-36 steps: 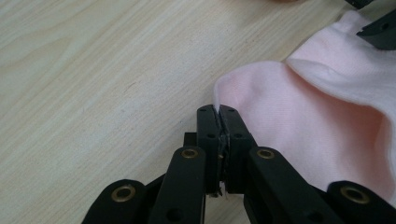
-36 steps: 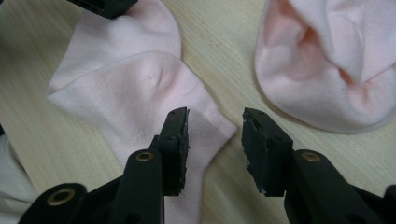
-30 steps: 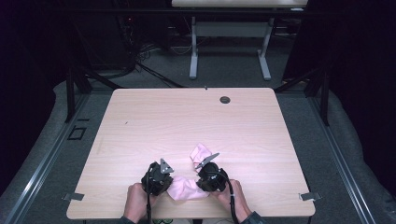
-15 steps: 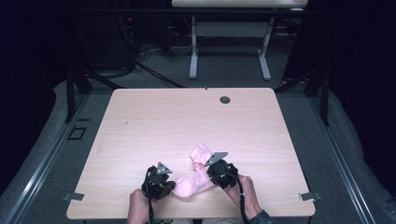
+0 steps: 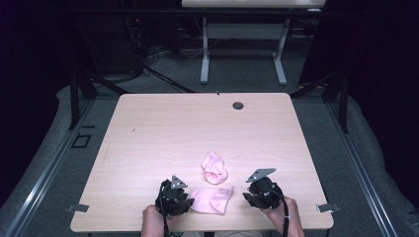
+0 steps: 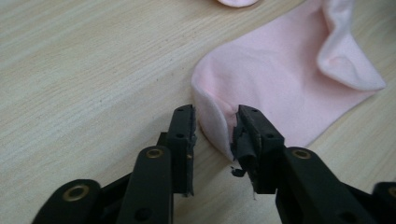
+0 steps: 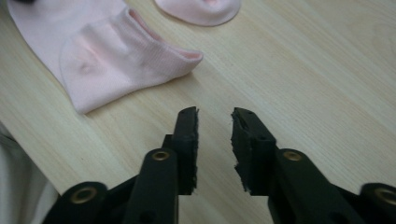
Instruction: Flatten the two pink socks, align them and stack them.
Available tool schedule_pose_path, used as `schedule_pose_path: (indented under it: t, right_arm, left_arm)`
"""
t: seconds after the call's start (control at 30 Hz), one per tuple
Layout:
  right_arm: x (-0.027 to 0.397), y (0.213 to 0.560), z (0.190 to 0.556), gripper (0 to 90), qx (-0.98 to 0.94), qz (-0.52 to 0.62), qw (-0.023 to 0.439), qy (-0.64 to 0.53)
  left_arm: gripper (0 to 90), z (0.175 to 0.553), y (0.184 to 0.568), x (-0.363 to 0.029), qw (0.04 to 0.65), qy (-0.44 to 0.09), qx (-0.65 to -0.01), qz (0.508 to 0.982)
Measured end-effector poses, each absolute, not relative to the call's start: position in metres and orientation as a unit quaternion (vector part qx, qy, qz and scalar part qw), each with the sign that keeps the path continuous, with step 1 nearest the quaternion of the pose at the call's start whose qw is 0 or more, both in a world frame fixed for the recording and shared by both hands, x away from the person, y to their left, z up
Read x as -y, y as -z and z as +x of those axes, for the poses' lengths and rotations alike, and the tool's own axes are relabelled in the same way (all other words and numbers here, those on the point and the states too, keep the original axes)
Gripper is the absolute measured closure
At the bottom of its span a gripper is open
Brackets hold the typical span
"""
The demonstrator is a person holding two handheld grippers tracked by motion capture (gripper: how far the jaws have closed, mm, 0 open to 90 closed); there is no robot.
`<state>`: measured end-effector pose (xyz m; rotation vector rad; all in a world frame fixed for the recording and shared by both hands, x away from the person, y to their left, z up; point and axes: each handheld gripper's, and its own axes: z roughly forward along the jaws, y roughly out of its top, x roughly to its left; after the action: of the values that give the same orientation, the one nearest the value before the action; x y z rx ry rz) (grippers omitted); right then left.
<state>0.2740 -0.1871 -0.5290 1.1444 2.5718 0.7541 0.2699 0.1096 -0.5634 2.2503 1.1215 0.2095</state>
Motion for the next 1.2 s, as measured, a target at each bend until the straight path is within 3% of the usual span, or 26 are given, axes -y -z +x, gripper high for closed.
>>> schedule_pose_path:
  t: [0.17,0.33,0.43,0.47,0.53,0.6,0.7,0.87,1.2]
  right_arm:
    - [0.179,0.517,0.277,55.6,-0.865,0.393,0.105,-0.294]
    - [0.133,0.518,0.295,43.0,-0.874,0.371,0.086,-0.302]
    - [0.12,0.523,0.298,43.5,-0.879,0.363,0.081,-0.299]
    - [0.109,0.529,0.299,46.0,-0.885,0.352,0.087,-0.292]
    - [0.105,0.533,0.299,47.1,-0.89,0.349,0.09,-0.28]
    - [0.098,0.541,0.301,56.4,-0.897,0.345,0.083,-0.263]
    - [0.099,0.544,0.302,62.4,-0.899,0.344,0.078,-0.259]
    - [0.106,0.546,0.301,84.6,-0.902,0.339,0.074,-0.256]
    - [0.129,0.532,0.287,86.8,-0.897,0.323,0.086,-0.289]
  left_arm:
    - [60.2,0.271,0.556,-0.112,0.308,-0.084,-0.423,0.848]
    - [50.4,0.28,0.551,-0.114,0.311,-0.09,-0.422,0.847]
    - [51.4,0.284,0.552,-0.112,0.309,-0.089,-0.421,0.849]
    - [56.8,0.287,0.552,-0.111,0.307,-0.084,-0.413,0.853]
    - [58.8,0.288,0.553,-0.11,0.306,-0.081,-0.412,0.855]
    - [64.9,0.291,0.555,-0.109,0.303,-0.072,-0.407,0.859]
    - [68.7,0.291,0.558,-0.106,0.296,-0.062,-0.402,0.864]
    - [84.7,0.29,0.562,-0.104,0.288,-0.062,-0.405,0.865]
    - [88.4,0.288,0.564,-0.105,0.293,-0.07,-0.422,0.855]
